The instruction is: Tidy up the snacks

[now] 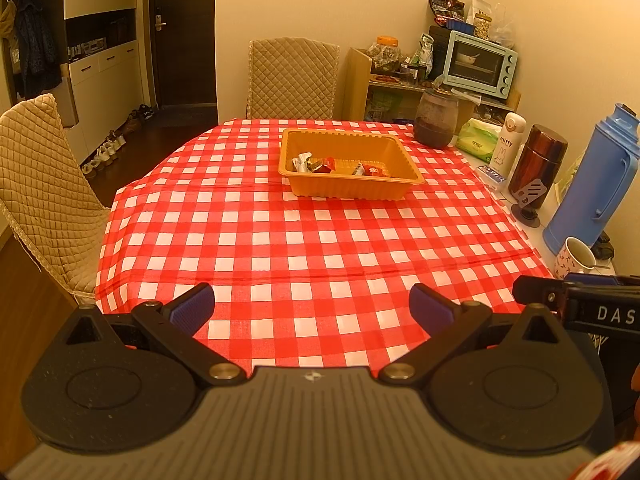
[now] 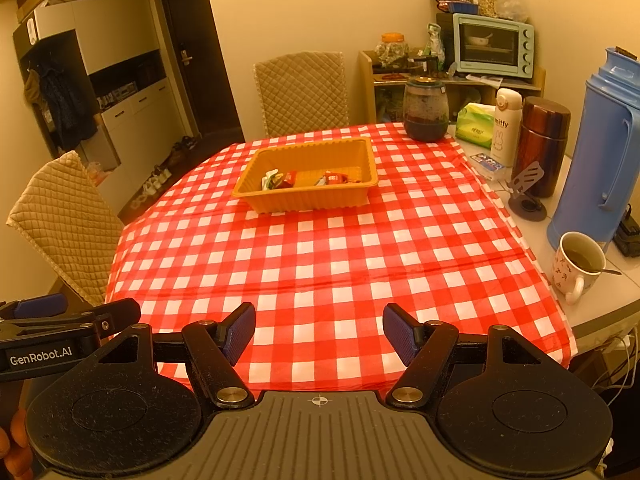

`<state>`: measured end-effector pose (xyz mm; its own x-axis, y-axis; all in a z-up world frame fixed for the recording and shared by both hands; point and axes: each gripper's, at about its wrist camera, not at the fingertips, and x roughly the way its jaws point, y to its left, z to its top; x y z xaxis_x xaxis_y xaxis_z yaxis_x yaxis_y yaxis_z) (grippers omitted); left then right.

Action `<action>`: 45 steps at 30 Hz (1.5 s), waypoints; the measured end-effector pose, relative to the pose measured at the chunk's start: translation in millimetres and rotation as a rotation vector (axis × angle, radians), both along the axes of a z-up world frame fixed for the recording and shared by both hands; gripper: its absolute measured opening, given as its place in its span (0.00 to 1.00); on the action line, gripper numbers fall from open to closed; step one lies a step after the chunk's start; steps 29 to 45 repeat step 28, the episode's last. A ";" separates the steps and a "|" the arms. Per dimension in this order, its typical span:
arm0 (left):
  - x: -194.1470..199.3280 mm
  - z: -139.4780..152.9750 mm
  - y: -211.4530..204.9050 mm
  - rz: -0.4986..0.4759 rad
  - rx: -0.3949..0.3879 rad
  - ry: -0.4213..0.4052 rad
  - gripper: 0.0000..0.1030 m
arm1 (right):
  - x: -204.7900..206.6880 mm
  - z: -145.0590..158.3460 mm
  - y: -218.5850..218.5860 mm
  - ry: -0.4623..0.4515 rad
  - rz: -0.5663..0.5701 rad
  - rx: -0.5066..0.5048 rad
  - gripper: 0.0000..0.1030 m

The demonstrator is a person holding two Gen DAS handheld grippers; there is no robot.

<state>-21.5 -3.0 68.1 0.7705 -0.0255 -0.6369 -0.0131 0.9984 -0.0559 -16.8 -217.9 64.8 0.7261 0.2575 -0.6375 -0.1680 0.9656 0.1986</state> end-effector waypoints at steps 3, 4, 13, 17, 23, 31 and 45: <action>0.0 -0.1 -0.1 0.000 -0.001 0.001 1.00 | 0.2 0.1 0.0 0.000 0.000 -0.001 0.68; 0.1 0.0 -0.5 0.000 -0.001 0.001 1.00 | 0.2 0.1 -0.1 0.000 0.001 0.000 0.68; 0.1 -0.2 -0.9 0.001 0.000 0.000 1.00 | 0.5 0.0 -0.4 0.000 0.001 0.000 0.68; 0.3 -0.2 -1.4 0.001 0.000 0.001 1.00 | 0.8 -0.3 0.3 0.001 0.001 0.000 0.68; 0.6 -0.6 -2.0 0.001 0.003 -0.004 1.00 | 1.2 -0.8 1.1 0.002 0.001 0.000 0.68; 1.6 -3.0 -1.3 0.003 0.009 -0.015 1.00 | 1.3 -1.8 2.1 0.003 -0.001 0.001 0.68; 1.6 -3.0 -1.3 0.003 0.009 -0.015 1.00 | 1.3 -1.8 2.1 0.003 -0.001 0.001 0.68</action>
